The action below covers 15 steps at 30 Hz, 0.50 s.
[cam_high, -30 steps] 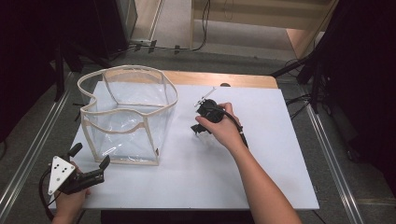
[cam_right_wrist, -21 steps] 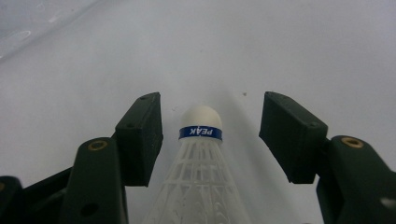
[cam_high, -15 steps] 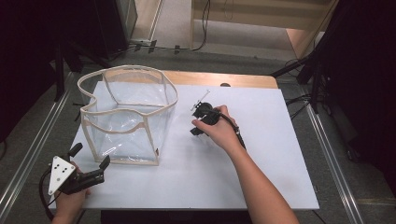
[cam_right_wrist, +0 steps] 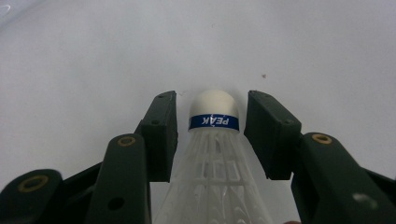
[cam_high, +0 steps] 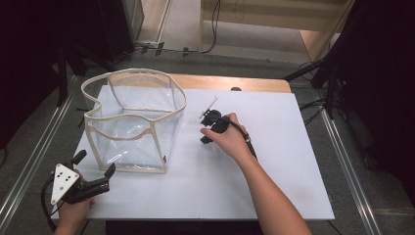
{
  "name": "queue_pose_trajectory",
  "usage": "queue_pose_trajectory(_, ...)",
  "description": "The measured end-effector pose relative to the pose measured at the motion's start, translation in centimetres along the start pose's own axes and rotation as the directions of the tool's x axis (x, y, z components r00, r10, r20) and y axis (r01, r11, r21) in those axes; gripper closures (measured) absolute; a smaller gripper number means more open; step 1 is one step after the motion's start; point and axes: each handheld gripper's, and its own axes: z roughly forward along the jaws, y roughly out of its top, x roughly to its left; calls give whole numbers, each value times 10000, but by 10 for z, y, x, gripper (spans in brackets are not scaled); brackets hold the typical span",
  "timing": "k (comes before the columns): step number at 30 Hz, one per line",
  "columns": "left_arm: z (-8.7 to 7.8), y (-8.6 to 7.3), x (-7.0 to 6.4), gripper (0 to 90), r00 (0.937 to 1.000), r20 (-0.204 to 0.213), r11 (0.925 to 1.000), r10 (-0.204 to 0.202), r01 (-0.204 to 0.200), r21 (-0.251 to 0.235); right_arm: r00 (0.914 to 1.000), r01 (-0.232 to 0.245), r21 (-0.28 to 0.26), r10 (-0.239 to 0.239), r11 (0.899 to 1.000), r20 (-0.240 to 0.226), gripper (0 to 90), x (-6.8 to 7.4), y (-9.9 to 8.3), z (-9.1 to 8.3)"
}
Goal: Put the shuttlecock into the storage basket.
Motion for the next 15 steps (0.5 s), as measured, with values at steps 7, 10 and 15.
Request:
queue_pose_trajectory(7, 0, 0, 0, 23, 10000, 1, 10000, -1, 1, 1, 10000, -32, 166, 34, 9999, -85, 542, 0, 0, 4)
queue_pose_trajectory(10, 0, 0, 0, 23, 10000, 3, 10000, 4, -4, 0, 10000, 53, 235, -52, 9997, -39, 556, 0, 0, 6)
queue_pose_trajectory(15, 0, 0, 0, 23, 10000, 5, 10000, 1, -1, 3, 9995, -50, 310, 60, 9995, -305, 619, -1, -1, 6)
